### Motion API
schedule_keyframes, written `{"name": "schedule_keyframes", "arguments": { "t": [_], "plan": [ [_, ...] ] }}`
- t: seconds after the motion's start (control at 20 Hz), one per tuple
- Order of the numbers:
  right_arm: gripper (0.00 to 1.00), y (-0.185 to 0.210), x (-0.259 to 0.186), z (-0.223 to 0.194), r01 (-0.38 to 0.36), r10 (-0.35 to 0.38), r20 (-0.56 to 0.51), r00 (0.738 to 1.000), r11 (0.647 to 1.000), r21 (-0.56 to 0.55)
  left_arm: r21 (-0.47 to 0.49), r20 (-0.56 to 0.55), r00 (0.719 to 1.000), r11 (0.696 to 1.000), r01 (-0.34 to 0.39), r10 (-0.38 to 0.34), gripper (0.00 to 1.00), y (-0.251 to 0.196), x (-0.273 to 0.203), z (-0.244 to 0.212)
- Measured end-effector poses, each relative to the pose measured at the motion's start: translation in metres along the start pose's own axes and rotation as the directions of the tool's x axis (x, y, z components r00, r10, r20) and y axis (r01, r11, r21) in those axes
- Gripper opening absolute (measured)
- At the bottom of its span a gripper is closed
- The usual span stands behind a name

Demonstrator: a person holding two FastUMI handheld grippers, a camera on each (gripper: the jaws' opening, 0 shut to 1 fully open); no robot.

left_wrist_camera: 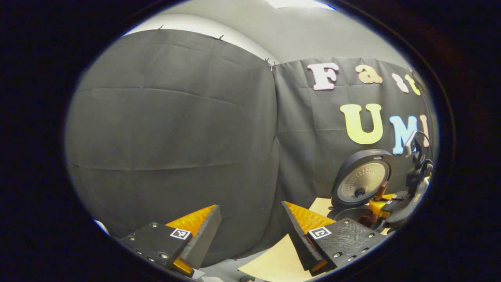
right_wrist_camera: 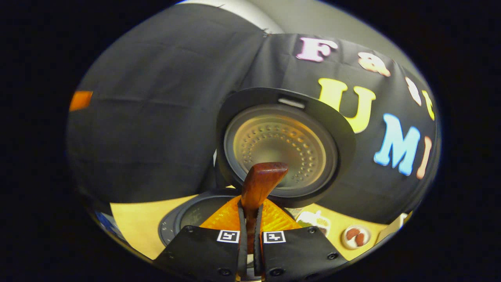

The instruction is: Close the left gripper, press the button to open the rice cooker; take a wooden spoon from the chopstick holder with the right hand, scoop a spoonful of rice and pour it into the rice cooker, then put the wooden spoon back into the chopstick holder.

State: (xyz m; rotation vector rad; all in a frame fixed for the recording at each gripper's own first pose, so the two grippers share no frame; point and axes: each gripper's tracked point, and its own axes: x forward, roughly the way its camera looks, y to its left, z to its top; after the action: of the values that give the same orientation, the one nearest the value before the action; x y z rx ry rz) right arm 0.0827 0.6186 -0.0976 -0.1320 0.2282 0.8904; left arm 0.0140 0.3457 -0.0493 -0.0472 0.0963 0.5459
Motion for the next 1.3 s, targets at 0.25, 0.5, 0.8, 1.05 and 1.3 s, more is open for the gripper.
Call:
{"name": "schedule_keyframes", "arguments": {
  "t": [0.25,0.5,0.8,1.05,1.3],
  "plan": [
    [0.08,-0.019,-0.01,0.016,-0.036,0.037,0.002,0.999,0.95,0.311,-0.002,0.008,1.0,1.0,0.026,-0.026,0.92,-0.01,0.001,0.003],
    [0.08,-0.045,-0.025,0.025,-0.059,0.069,0.007,0.998,0.777,0.626,-0.013,0.023,0.997,0.997,0.071,-0.071,0.92,-0.032,0.005,0.013],
    [0.08,-0.09,-0.067,0.033,-0.053,0.035,0.04,0.999,0.593,0.804,-0.029,0.055,0.989,0.989,0.142,-0.14,0.92,-0.07,0.001,0.031],
    [0.08,-0.14,-0.108,0.023,-0.011,-0.043,0.041,0.998,0.555,0.832,-0.053,0.069,0.977,0.978,0.204,-0.2,0.92,-0.109,-0.01,0.037],
    [0.08,-0.192,-0.149,0.001,0.07,-0.135,0.008,0.991,0.561,0.825,-0.059,0.068,0.965,0.964,0.257,-0.253,0.92,-0.15,-0.027,0.039]
  ]
}}
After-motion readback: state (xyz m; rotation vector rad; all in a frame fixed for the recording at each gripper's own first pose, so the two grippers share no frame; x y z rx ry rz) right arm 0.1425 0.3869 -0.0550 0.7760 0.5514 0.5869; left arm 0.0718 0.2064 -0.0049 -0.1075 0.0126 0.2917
